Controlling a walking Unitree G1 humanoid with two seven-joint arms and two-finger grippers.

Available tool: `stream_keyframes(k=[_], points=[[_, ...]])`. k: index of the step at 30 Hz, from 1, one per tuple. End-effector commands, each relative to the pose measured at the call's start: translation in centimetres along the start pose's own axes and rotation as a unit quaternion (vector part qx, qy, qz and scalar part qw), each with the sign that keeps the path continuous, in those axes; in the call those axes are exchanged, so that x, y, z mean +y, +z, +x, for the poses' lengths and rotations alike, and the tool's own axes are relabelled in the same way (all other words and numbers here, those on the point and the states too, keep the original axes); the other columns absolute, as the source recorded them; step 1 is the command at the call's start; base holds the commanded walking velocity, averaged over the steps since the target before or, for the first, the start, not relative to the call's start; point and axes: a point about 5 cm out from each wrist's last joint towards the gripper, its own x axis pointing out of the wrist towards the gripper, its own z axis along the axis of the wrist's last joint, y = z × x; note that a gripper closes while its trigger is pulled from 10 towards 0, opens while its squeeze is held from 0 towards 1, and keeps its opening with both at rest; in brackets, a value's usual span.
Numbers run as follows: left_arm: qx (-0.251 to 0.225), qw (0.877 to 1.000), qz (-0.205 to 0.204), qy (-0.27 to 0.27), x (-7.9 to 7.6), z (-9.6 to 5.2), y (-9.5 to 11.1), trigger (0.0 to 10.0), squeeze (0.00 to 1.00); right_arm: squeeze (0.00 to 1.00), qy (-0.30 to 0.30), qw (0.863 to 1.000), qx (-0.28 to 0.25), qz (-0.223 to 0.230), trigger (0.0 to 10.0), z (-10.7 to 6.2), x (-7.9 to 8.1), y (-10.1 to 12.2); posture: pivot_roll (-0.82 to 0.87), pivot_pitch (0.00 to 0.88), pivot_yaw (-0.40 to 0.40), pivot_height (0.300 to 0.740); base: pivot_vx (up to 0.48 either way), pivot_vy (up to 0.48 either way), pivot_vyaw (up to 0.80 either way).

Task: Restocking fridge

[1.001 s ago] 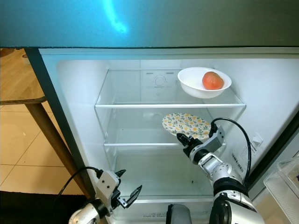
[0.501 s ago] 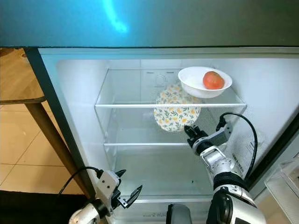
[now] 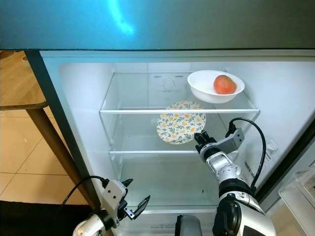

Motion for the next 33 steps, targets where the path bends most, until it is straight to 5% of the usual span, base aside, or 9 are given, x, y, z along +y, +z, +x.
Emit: stream_keyframes(k=[1, 5, 13, 20, 21, 23, 24, 25, 33], points=[[-0.008, 1.000, -0.003, 0.001, -0.2, 0.2, 0.2, 10.0, 0.00, 0.00, -0.029, 1.000, -0.007, -0.001, 0.0, 0.1, -0.2, -0.2, -0.09, 0.000, -0.015, 0.450, 0.000, 0.000, 0.00], [-0.008, 1.000, -0.003, -0.001, -0.2, 0.2, 0.2, 10.0, 0.00, 0.00, -0.086, 0.995, -0.042, 0.019, 2.3, -0.1, -1.1, 0.7, -0.09, 0.000, -0.014, 0.450, 0.000, 0.000, 0.00], [-0.008, 1.000, -0.003, -0.002, -0.3, 0.2, 0.2, 10.0, 0.00, 0.00, -0.140, 0.983, -0.097, 0.063, 10.0, -0.5, -1.9, 2.3, -0.09, 0.000, -0.014, 0.450, 0.000, 0.000, 0.00], [-0.008, 1.000, -0.003, -0.002, -0.3, 0.2, 0.2, 10.0, 0.00, 0.00, -0.164, 0.978, -0.118, 0.061, 10.0, -0.5, -1.9, 2.7, -0.09, 0.000, -0.014, 0.450, 0.000, 0.000, 0.00], [-0.008, 1.000, -0.003, -0.002, -0.3, 0.2, 0.2, 10.0, 0.00, 0.11, -0.158, 0.979, -0.113, 0.063, 10.0, -0.5, -1.8, 2.6, -0.09, 0.000, -0.014, 0.450, 0.000, 0.000, 0.00], [-0.009, 1.000, -0.003, -0.002, -0.3, 0.2, 0.2, 10.0, 0.00, 0.74, -0.148, 0.981, -0.113, 0.059, 10.0, -0.3, -1.4, 2.5, -0.08, 0.000, -0.015, 0.450, 0.000, 0.000, 0.00], [-0.009, 1.000, -0.003, -0.002, -0.3, 0.2, 0.2, 10.0, 0.00, 0.74, -0.148, 0.981, -0.113, 0.059, 10.0, -0.3, -1.4, 2.5, -0.08, 0.000, -0.015, 0.450, 0.000, 0.000, 0.00], [-0.009, 1.000, -0.003, -0.002, -0.3, 0.2, 0.2, 10.0, 0.00, 0.95, -0.142, 0.982, -0.115, 0.057, 10.0, -0.3, -1.2, 2.5, -0.08, 0.000, -0.015, 0.450, 0.000, 0.000, 0.00], [-0.009, 1.000, -0.004, -0.002, -0.4, 0.2, 0.2, 10.0, 0.00, 1.00, -0.056, 0.983, -0.167, -0.050, 10.0, 0.1, 1.7, 3.7, -0.08, 0.000, -0.015, 0.450, 0.000, 0.000, 0.00]])
